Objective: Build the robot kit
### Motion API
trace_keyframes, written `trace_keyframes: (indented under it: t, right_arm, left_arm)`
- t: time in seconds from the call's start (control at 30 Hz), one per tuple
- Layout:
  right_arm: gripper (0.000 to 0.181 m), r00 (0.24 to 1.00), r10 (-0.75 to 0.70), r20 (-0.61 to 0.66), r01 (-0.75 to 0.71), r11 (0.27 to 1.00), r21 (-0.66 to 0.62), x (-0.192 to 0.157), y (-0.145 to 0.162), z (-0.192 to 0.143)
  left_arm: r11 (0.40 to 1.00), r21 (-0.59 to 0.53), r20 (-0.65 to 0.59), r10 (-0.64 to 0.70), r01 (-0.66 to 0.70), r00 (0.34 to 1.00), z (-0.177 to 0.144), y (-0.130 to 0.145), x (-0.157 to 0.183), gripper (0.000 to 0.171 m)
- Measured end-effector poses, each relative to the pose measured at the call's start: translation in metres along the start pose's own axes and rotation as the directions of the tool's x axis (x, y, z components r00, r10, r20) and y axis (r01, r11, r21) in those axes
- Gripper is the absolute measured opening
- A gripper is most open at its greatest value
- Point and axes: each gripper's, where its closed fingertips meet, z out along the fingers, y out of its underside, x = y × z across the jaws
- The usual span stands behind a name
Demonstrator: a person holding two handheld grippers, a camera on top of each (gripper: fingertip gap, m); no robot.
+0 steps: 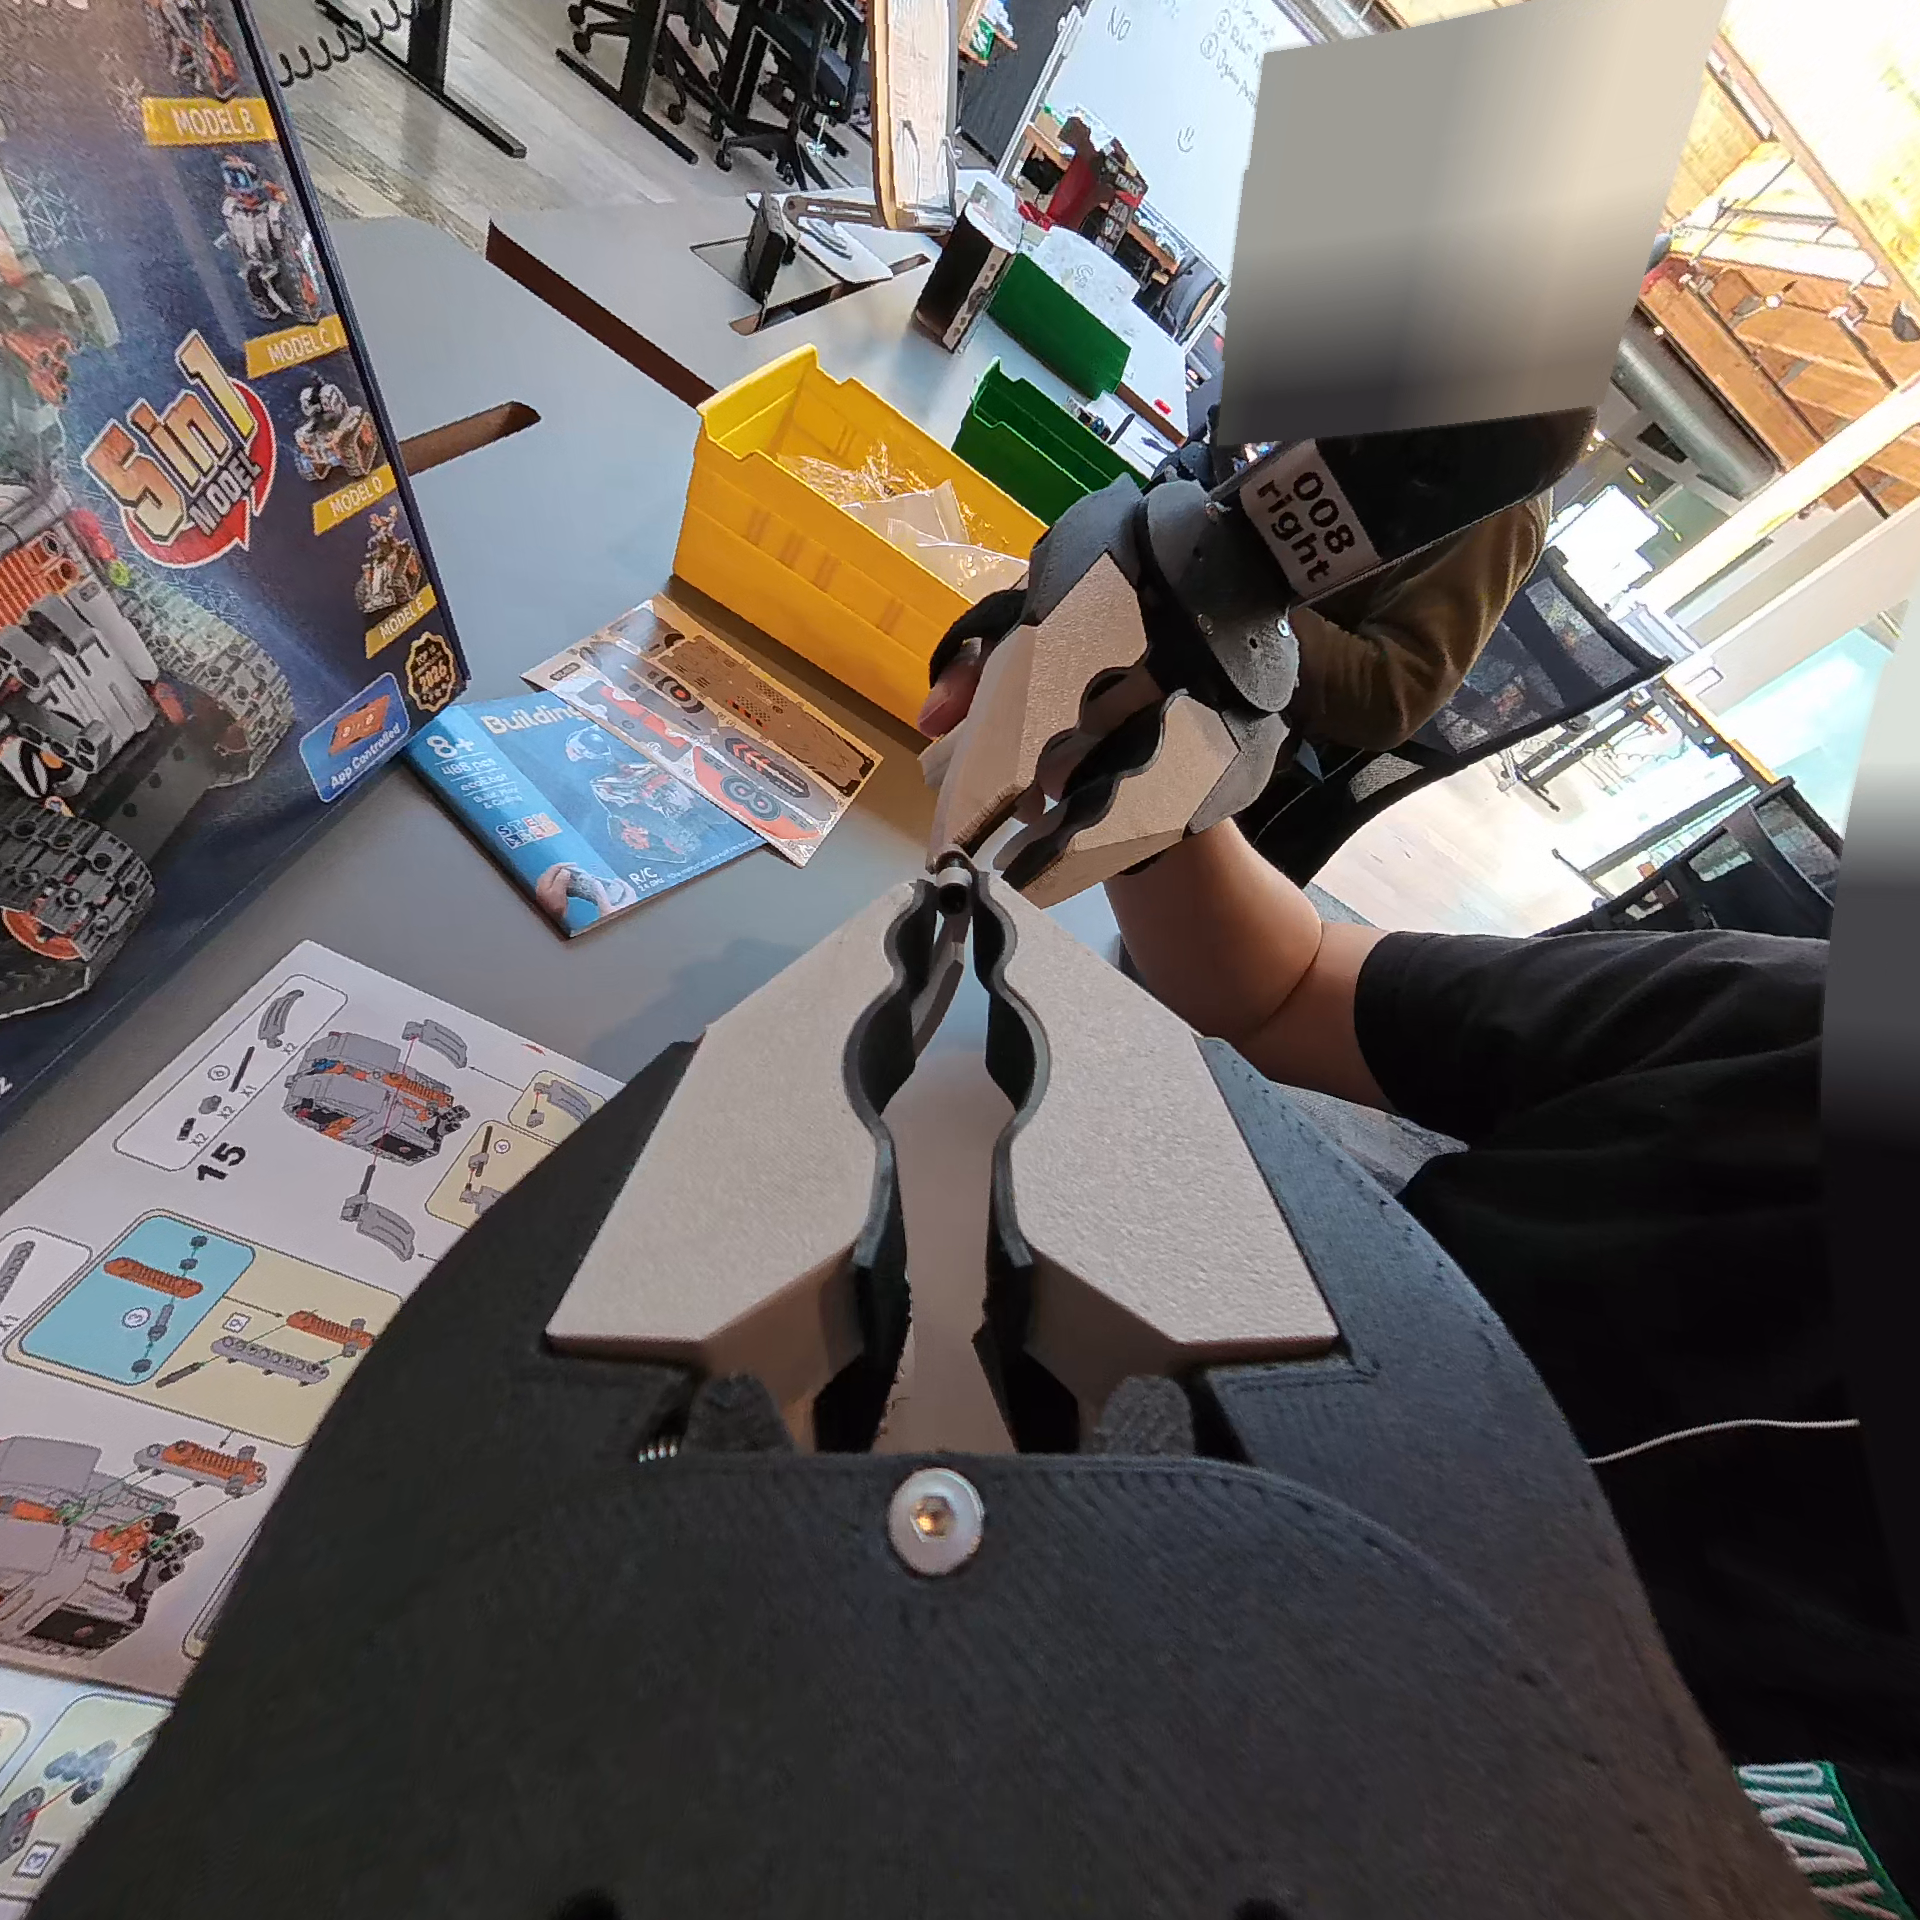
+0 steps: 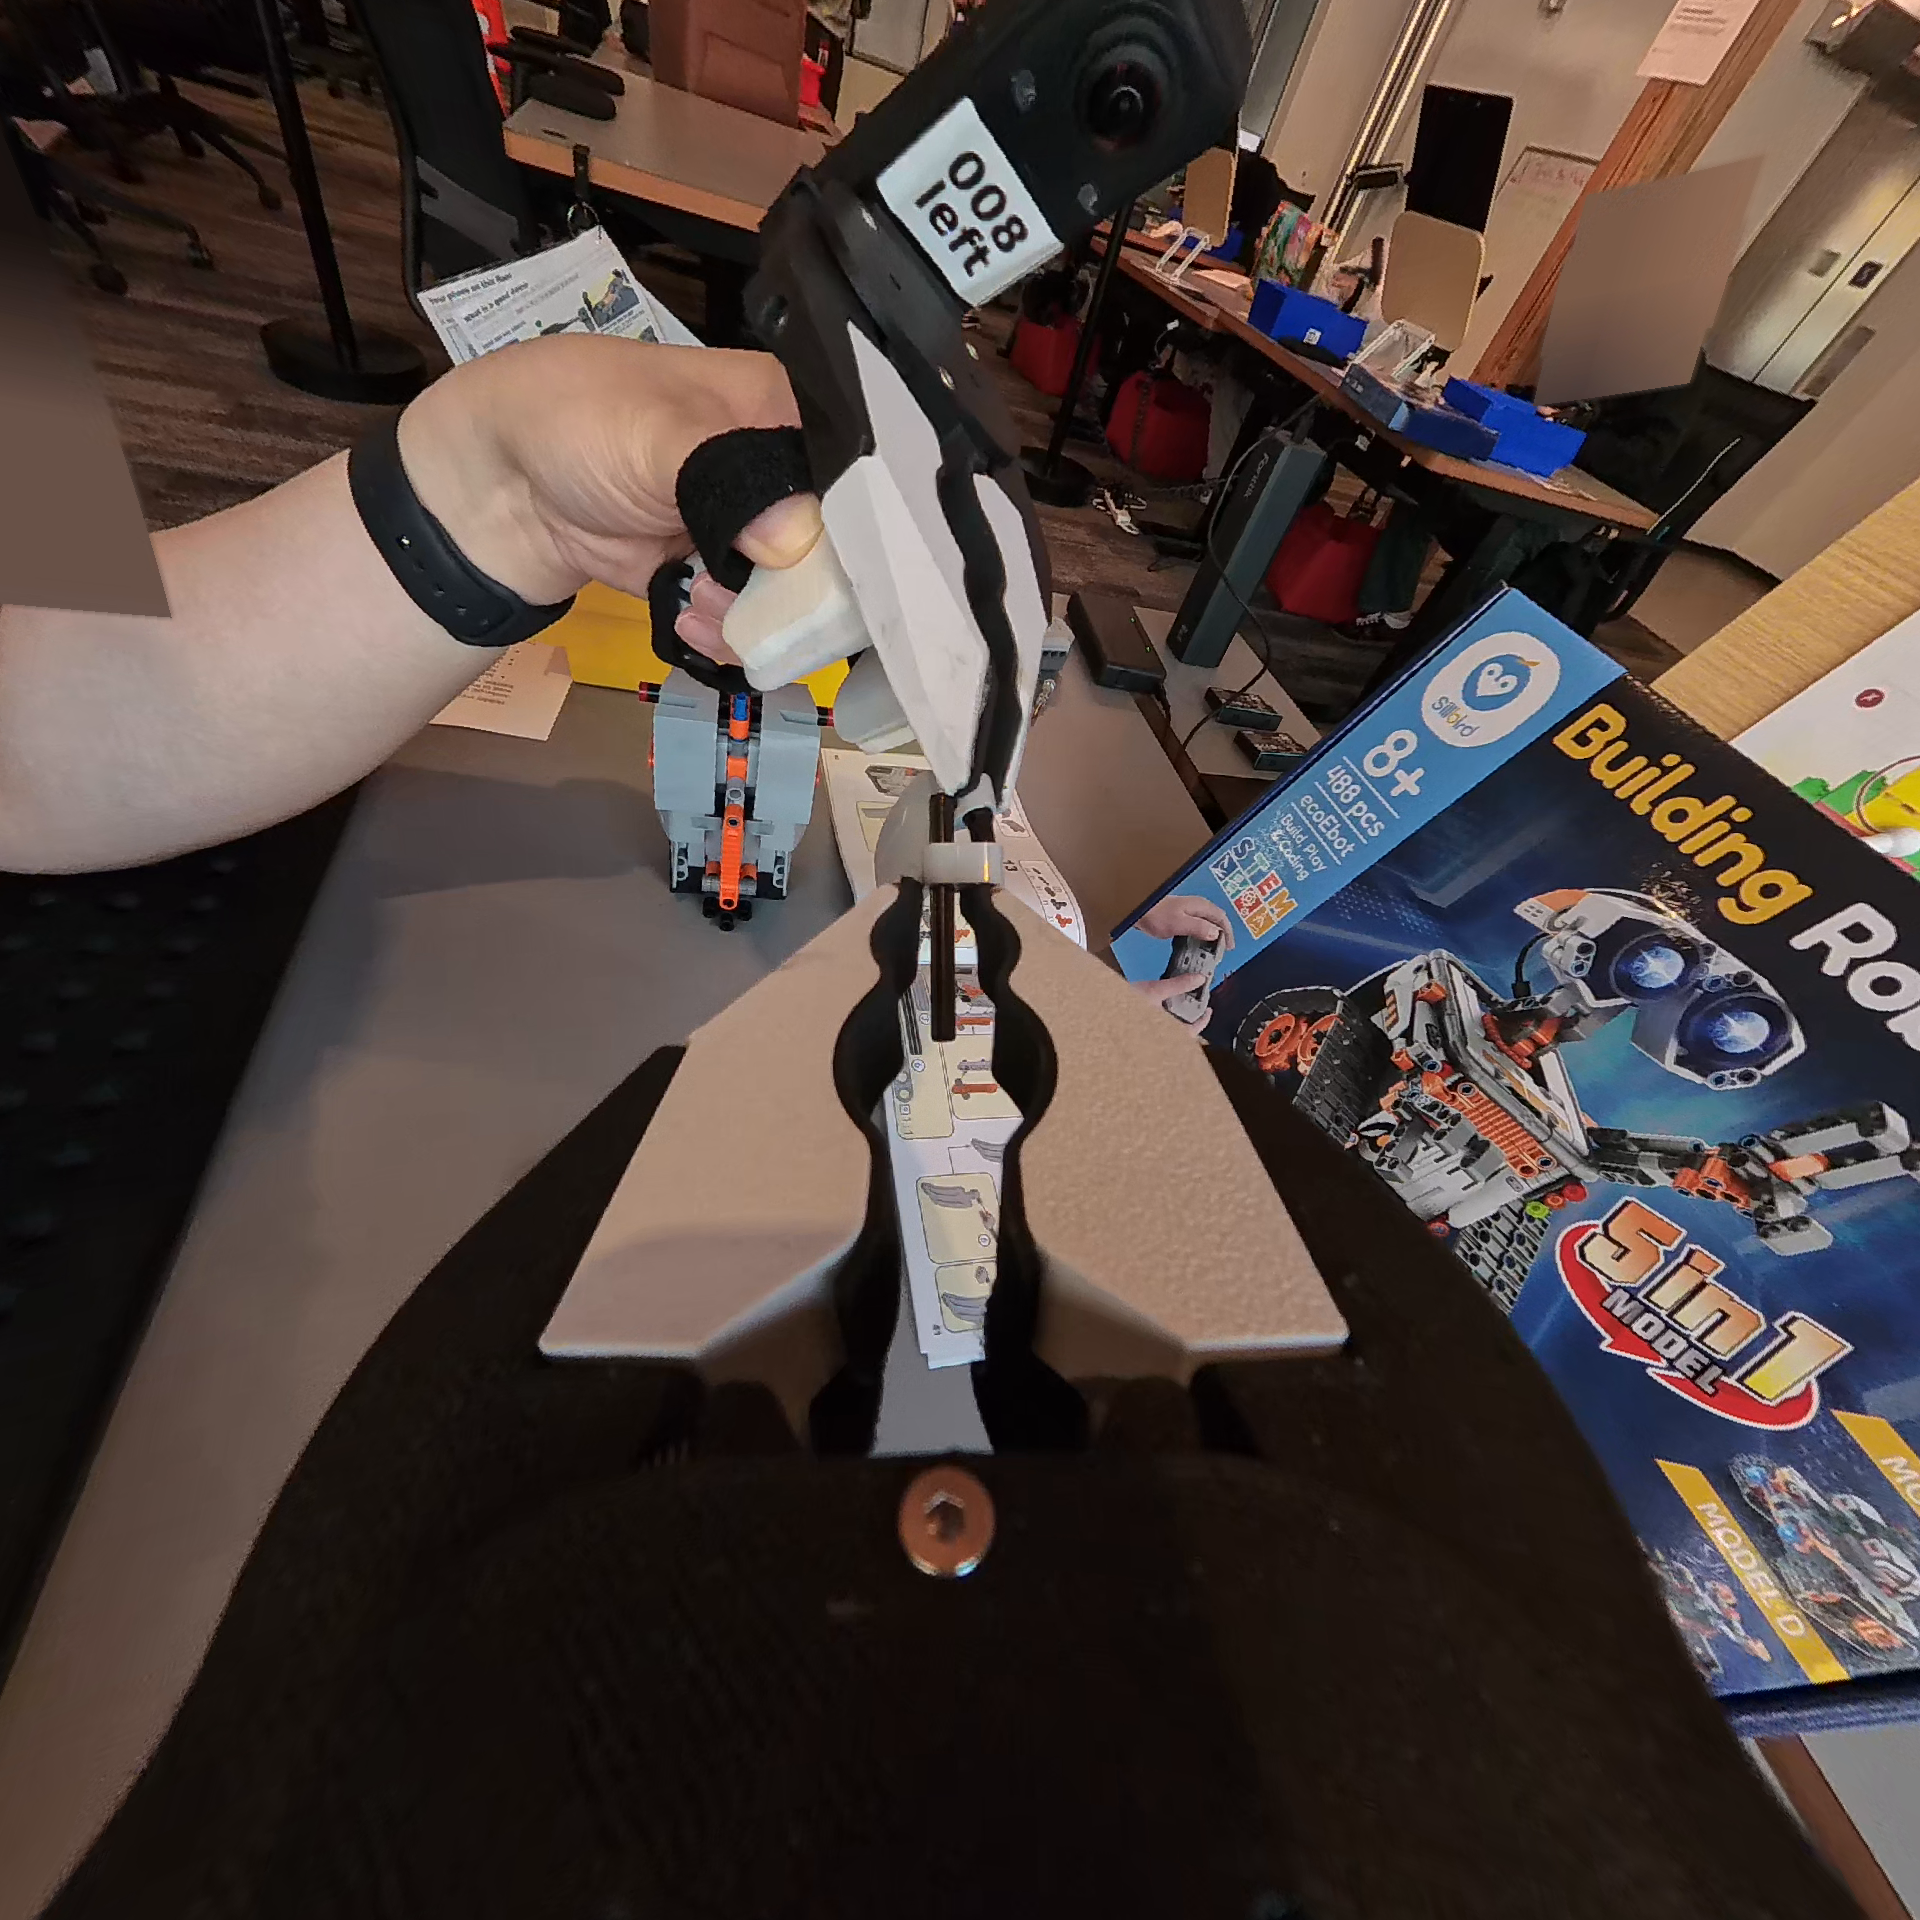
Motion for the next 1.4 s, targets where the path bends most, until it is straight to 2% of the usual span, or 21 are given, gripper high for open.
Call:
trace_keyframes:
  t: [0.6,1.0,1.4]
  right_arm:
    - [0.007,0.997,-0.07,0.024,0.07,0.998,-0.008,-0.0045,0.0046,-0.0021]
    - [0.008,0.997,0.049,0.055,-0.049,0.999,-0.007,-0.0026,0.0063,-0.0008]
    - [0.011,0.993,0.107,0.044,-0.106,0.994,-0.032,0.0005,0.0092,0.0012]
  left_arm:
    - [0.999,-0.043,-0.009,0.001,-0.002,1.0,0.0029,0.0071,0.0007,0.005]
    - [0.999,-0.048,0.023,0.025,-0.024,0.999,0.0033,0.0067,-0.0019,0.004]
    - [0.999,-0.047,0.046,0.024,-0.022,0.999,0.0038,0.0065,-0.0054,0.004]
